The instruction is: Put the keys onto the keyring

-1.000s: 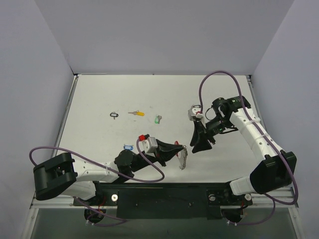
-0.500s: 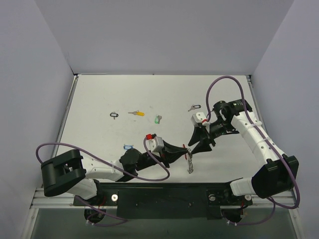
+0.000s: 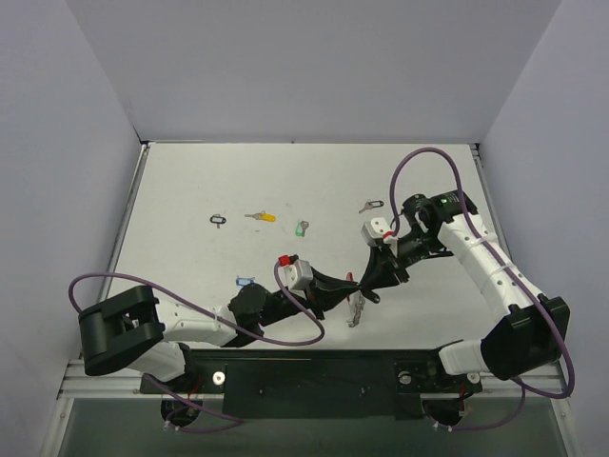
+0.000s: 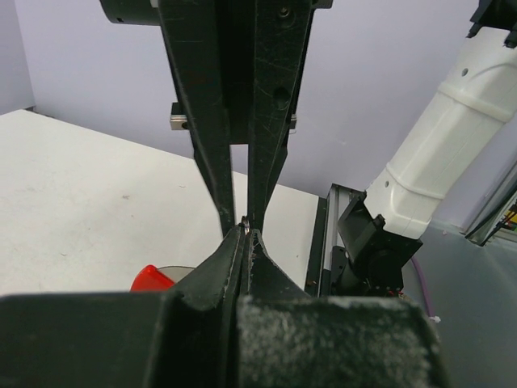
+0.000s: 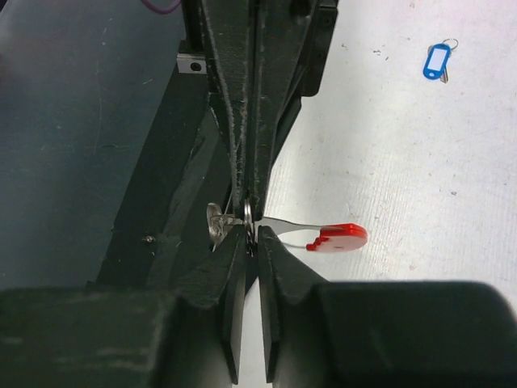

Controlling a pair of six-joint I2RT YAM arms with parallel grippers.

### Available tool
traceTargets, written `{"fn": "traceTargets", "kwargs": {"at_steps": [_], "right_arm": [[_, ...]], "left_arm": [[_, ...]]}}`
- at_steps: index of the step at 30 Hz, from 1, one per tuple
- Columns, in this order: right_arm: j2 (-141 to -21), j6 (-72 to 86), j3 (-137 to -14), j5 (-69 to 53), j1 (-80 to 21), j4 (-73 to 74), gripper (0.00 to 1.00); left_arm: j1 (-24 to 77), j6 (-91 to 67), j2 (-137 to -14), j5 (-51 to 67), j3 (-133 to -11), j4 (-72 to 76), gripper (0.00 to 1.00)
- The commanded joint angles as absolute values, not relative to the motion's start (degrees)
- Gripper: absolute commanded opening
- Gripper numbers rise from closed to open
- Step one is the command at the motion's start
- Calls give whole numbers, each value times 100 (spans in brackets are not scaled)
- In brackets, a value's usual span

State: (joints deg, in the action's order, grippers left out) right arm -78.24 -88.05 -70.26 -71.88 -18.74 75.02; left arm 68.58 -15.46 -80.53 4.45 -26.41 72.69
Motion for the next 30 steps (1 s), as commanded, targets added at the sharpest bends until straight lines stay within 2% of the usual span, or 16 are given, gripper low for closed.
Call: {"fn": "traceTargets", "kwargs": {"at_steps": [1, 9, 11, 12, 14, 18, 19, 23, 30], "right_arm": [[-7866, -8904, -7075, -7453, -1960, 8991, 2], [-7936, -8421, -7303, -6945, -1977, 8913, 0], [-7972, -8158, -7339, -6682, -2004, 8746, 0], [-7980, -8087, -7348, -6567, -2021, 8684, 0], [-7989, -7920, -7357, -6320, -2056, 8509, 0], [-7954, -7314, -7313, -5828, -2206, 8096, 0], [-7954, -7243, -7278, -5705, -2258, 8043, 0], [-7945, -7040, -7233, -5581, -2276, 7858, 0], [-7902, -6979, -7198, -5555, -2189, 7796, 0]], "left_arm": [[6873, -1564, -8068, 360, -2821, 8165, 0], [6856, -1538, -7990, 158, -2760, 7676, 0], [6855, -1451, -7806, 132, -2769, 7114, 14], [6855, -1415, -7613, 106, -2769, 6875, 27], [6855, -1301, -7271, 53, -2812, 6138, 37], [6864, -959, -6638, 53, -3154, 4266, 48], [6864, -871, -6575, 53, -3225, 3654, 49], [6908, -730, -6547, 44, -3717, 2735, 51], [7303, -159, -7338, -263, -4253, 2742, 51]]}}
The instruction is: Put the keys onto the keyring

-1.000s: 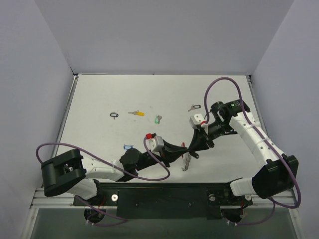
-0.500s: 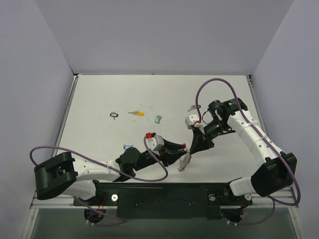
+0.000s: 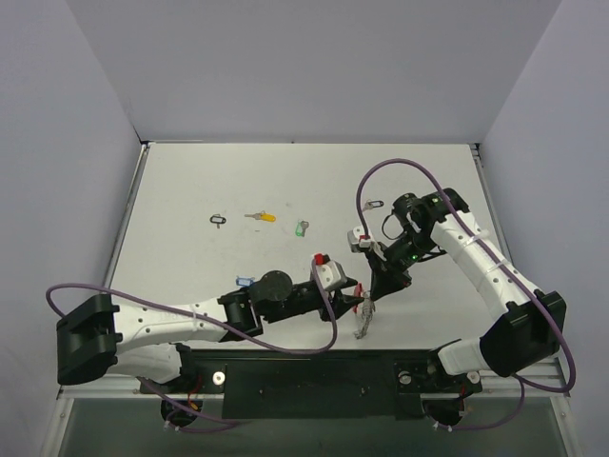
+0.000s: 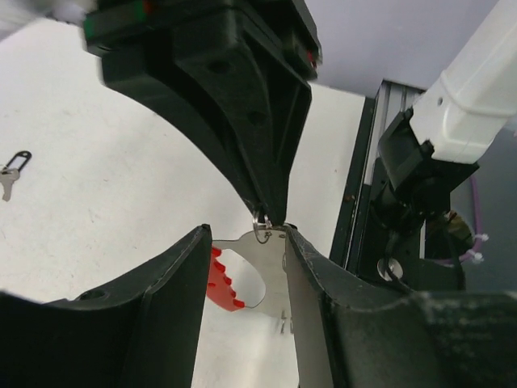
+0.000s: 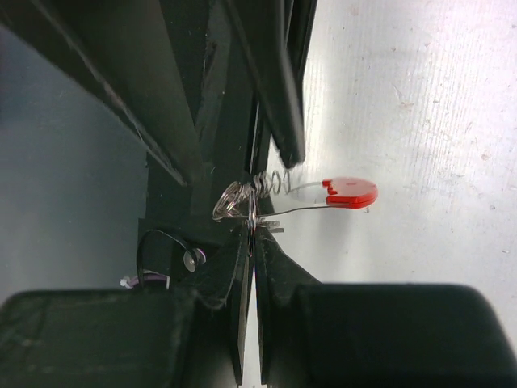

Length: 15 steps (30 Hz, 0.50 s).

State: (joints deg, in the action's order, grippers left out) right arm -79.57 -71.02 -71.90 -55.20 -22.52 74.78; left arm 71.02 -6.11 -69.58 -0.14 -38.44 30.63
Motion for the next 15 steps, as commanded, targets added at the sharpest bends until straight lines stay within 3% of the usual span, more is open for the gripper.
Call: {"fn": "traceTargets", "kwargs": {"at_steps": [1, 15], "right_arm": [[-7910, -6987, -7190, -5555, -2180, 7805, 0], [-7893, -7031, -7154, -5625, -2145, 7805, 0]], "left_arm": [[7312, -89, -7400, -307, -4332, 2777, 51], [7365, 114, -7866, -484, -4614, 3041, 42]]}}
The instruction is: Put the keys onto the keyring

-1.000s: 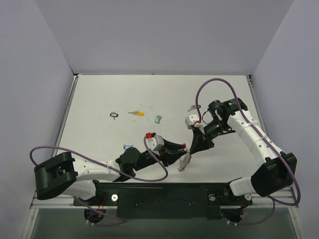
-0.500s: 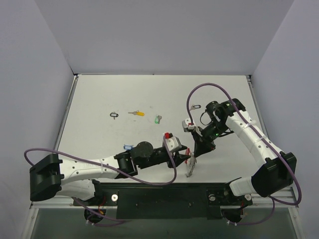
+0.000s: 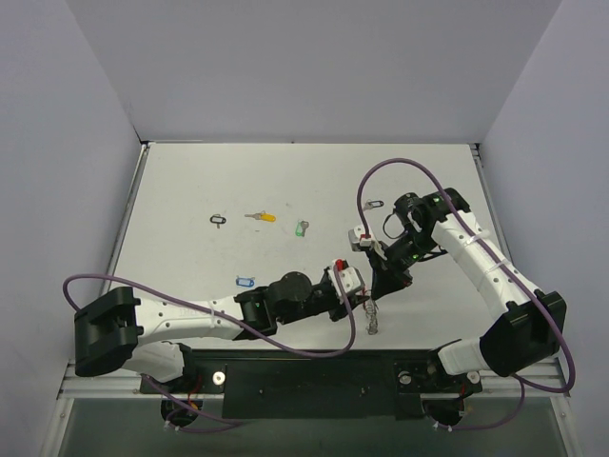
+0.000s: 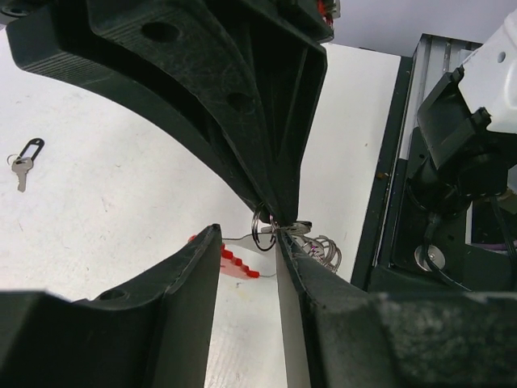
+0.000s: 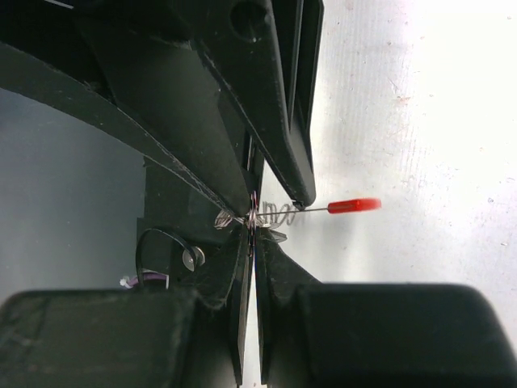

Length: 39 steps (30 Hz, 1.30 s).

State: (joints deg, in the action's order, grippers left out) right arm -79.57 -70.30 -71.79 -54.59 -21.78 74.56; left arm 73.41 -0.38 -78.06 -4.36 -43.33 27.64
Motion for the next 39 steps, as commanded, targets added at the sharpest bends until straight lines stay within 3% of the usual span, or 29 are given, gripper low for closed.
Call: {"fn": "traceTargets", "kwargs": {"at_steps": [1, 7, 27, 39], "right_arm": [[-7893, -7040, -7154, -5616, -2145, 7813, 0], [-7910, -7058, -7154, -5643, -2136, 7849, 0], [-7901, -7321, -7172, -5722, -2136, 8051, 0], [-7901, -7427, -7189, -5757, -2127, 8130, 0]], "left_arm": [[7365, 114, -7884, -457, -4623, 3041, 40], [7365, 106, -7945, -264, -4676, 3137, 33], [7356, 35, -7778, -264, -4491, 3366, 33], [7356, 167, -7840, -246, -4641, 2866, 25]]}}
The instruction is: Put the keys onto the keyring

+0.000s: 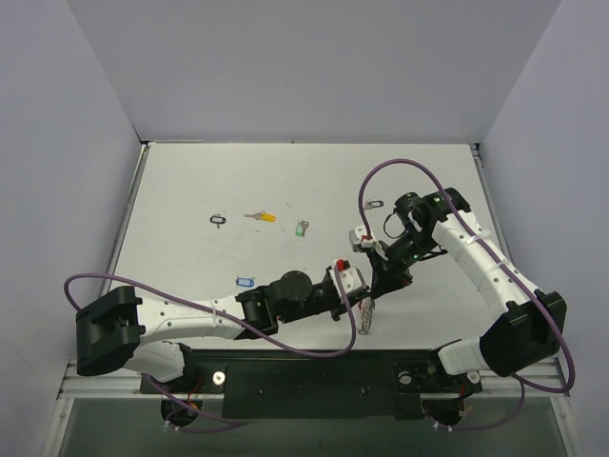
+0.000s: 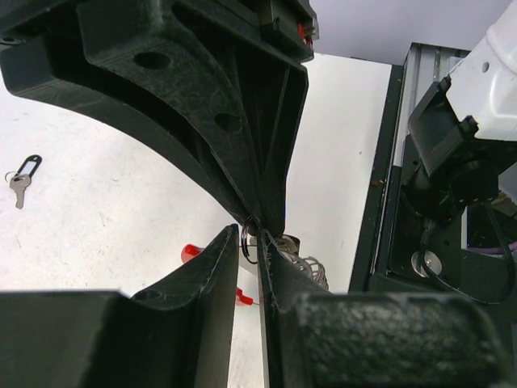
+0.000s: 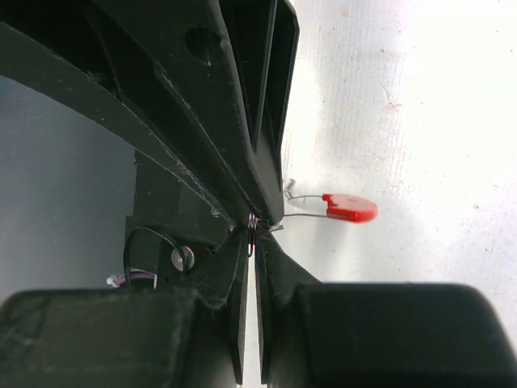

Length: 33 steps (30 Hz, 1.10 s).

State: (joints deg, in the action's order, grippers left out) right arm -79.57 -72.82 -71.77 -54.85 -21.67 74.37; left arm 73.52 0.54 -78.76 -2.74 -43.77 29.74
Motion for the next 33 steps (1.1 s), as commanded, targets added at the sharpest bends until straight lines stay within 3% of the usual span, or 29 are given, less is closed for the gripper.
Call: {"fn": "traceTargets", "kwargs": {"at_steps": [1, 11, 17, 19, 24, 26, 27, 29, 33], "right_arm": [[-7919, -7427, -7181, -5757, -2136, 8139, 0], [-7919, -7471, -7172, -5766, -2145, 8174, 0], [-7910, -7558, -7181, -5783, -2145, 8235, 0], [-7893, -7637, -7189, -5801, -2145, 8288, 0], [-7840, -7910, -7189, -5941, -2127, 8490, 0], [-7752, -7980, -7172, -6081, -2066, 8543, 13], [-7682, -8015, -7137, -6134, -2039, 8560, 25], [-7586, -8042, -7119, -6345, -1925, 8631, 35], [-7410, -8051, -7198, -6714, -1749, 8798, 42]], "left_arm": [[7356, 184, -7840, -263, -4641, 2839, 25], [7356, 237, -7822, -299, -4641, 2865, 25], [7356, 237, -7919, -308, -4684, 2874, 14], [7356, 229, -7928, -325, -4693, 2830, 0], [7356, 97, -7858, -369, -4544, 3041, 0], [7365, 35, -7709, -404, -4351, 3312, 0], [7374, -148, -7665, -430, -4116, 3679, 0], [7383, -324, -7498, -474, -3694, 4503, 0], [7392, -667, -7462, -676, -2780, 6727, 0]]}}
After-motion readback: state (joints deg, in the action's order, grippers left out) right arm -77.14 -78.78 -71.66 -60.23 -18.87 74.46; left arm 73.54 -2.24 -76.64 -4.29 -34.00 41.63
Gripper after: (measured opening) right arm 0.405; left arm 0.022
